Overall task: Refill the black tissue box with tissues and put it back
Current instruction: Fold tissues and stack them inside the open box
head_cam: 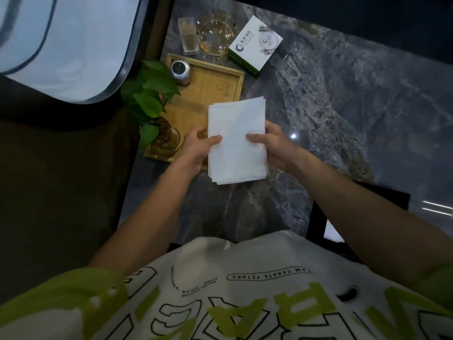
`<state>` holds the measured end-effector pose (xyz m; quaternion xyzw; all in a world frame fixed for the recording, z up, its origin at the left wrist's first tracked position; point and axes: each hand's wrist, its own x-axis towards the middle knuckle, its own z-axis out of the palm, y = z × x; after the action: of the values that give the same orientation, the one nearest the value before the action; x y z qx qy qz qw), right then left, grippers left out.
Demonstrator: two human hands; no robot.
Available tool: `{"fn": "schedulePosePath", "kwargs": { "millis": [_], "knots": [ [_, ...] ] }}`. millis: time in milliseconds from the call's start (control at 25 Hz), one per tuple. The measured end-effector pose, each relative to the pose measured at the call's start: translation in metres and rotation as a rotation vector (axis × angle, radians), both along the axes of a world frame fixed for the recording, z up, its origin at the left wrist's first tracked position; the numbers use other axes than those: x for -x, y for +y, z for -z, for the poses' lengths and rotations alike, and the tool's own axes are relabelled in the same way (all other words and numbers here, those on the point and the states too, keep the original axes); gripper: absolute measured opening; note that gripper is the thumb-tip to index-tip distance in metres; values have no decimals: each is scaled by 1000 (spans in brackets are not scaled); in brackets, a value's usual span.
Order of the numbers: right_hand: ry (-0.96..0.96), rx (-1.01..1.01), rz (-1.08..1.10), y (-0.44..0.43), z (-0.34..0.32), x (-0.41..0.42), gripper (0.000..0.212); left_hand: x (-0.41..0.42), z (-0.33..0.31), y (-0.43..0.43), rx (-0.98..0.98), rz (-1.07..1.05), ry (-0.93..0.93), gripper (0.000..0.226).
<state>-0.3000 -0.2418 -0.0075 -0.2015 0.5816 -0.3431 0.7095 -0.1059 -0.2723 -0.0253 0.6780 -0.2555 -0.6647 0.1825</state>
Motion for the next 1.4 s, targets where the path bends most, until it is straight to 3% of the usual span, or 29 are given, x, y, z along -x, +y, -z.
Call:
{"fn": "schedulePosePath", "kwargs": {
  "millis": [200,440,800,960,1160,1400],
  "knots": [
    [-118,36,25,29,-23,7,40,-6,-15,30,-96,68,363,39],
    [-186,17,113,86,-37,30,44,9,-21,71,-165,209,650,49],
    [-109,87,188,159,-45,107,43,79,-48,114,37,325,458,25],
    [-90,128,197,193,-48,156,48,129,-54,146,89,335,437,41],
    [-145,152,170,231,-39,209,54,174,-56,185,119,299,402,40],
    [-151,87,67,252,-30,239,45,196,-58,218,148,227,340,41]
  ]
}}
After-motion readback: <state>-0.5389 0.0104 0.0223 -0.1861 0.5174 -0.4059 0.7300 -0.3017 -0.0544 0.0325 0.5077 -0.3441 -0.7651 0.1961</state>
